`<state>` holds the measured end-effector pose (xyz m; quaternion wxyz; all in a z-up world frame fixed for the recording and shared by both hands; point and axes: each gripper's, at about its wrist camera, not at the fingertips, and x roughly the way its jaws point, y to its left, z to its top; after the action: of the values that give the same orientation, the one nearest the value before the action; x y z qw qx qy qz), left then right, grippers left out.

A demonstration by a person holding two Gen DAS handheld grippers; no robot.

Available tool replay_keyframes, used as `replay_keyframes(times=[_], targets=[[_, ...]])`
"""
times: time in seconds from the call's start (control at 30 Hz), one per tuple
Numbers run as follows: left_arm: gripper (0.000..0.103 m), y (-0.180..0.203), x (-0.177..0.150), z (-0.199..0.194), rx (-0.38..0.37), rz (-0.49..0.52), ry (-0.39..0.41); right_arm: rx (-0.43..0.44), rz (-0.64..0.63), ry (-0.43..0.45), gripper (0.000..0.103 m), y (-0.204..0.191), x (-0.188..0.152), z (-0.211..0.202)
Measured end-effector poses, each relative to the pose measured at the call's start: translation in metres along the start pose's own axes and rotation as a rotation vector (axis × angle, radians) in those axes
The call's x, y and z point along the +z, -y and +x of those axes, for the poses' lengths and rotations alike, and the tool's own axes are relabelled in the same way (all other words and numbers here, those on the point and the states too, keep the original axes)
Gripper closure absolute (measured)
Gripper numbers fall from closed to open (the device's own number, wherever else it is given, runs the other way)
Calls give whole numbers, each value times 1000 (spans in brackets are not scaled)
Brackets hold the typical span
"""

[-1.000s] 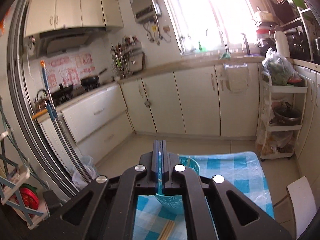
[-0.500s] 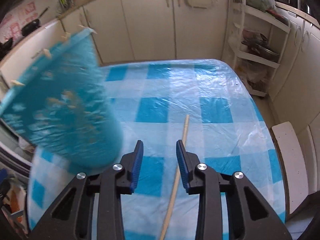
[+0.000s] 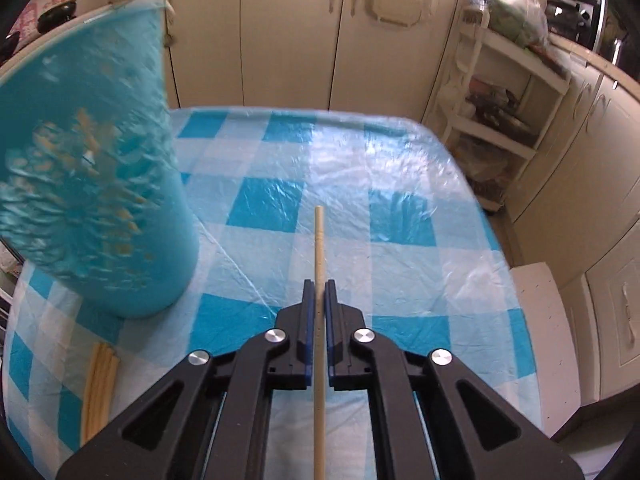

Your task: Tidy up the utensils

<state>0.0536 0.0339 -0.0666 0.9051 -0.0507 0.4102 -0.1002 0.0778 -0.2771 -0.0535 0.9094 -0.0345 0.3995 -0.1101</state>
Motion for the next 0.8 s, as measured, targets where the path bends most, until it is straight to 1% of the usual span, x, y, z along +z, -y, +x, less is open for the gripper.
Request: replay_keyframes(times=[0.07, 0.17, 0.27, 0.33, 0.4, 0.43, 0.47, 0.5, 0.57, 0.67, 0.7, 0.73, 0.8], targets=[[21, 0, 0, -2, -2, -2, 3, 15, 7, 52, 97, -1, 6, -24], [21, 1, 0, -6, -4, 1, 9, 61, 46, 145, 97, 0, 22, -62], [21, 2, 1, -11, -5, 5, 16, 142, 114, 275, 97, 3, 47, -109], [21, 2, 1, -12, -6, 4, 16, 211, 155, 383, 97, 3, 68, -135], [21, 1, 1, -12, -7, 0, 18, 278, 190, 487, 97, -2, 88, -152], [21, 2, 1, -13, -8, 0, 20, 303, 198, 528, 97, -5, 97, -152], [21, 2, 1, -14, -9, 1, 21, 317, 209, 575, 97, -11, 105, -153], [21, 2, 1, -14, -9, 2, 25, 326, 217, 601, 97, -16, 111, -151], [21, 2, 1, -17, -8, 4, 31, 337, 243, 626, 97, -32, 125, -137], [20, 1, 1, -19, -5, 4, 40, 301, 266, 625, 97, -47, 130, -107], [20, 1, 2, -20, -5, 3, 42, 289, 270, 612, 97, -52, 129, -95], [19, 0, 2, -21, -5, 2, 44, 267, 283, 570, 97, -57, 126, -90], [19, -1, 3, -21, -4, -1, 46, 257, 275, 531, 97, -62, 118, -77]])
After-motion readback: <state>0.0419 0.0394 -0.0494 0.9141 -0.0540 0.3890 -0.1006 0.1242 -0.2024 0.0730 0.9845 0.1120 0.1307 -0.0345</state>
